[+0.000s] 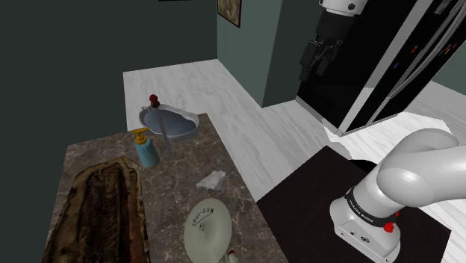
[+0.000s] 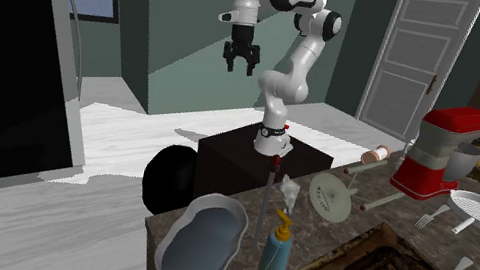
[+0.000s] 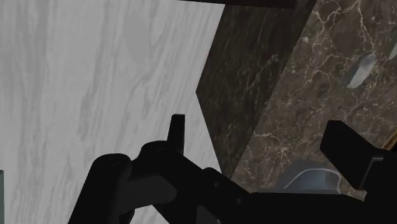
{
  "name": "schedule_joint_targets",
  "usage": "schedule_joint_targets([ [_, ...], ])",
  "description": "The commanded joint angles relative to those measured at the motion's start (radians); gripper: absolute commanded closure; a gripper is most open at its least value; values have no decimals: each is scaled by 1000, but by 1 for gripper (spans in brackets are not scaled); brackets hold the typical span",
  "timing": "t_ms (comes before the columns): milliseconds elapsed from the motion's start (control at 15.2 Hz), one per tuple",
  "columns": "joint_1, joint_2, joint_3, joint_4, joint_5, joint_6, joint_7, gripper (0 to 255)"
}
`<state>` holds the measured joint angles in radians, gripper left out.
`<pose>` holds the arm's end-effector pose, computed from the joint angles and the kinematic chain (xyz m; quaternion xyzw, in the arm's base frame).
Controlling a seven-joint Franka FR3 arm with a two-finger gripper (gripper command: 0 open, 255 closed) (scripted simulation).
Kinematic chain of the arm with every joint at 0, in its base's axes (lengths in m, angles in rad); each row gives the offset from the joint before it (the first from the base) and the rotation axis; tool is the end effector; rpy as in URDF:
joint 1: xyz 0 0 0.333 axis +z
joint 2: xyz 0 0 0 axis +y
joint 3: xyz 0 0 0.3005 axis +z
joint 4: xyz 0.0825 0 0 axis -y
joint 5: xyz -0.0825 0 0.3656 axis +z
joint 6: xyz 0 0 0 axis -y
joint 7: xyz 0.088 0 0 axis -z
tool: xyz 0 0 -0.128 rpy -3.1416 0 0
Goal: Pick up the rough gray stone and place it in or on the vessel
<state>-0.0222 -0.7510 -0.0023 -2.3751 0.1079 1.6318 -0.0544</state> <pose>0.3140 0.0054 0.5453 -0.9984 -0.0122 -0.0060 0.0544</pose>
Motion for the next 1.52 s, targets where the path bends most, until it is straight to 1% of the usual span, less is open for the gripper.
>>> schedule_joint_targets([
  [0,0,0,0,0,0,0,0,0],
  [462,89,18,149,-110,37,191,36,0],
  [858,158,82,287,-172,55,365,76,0],
  [1188,198,172,410,-197,44,514,124,0],
  [1452,209,266,518,-200,6,633,180,0],
])
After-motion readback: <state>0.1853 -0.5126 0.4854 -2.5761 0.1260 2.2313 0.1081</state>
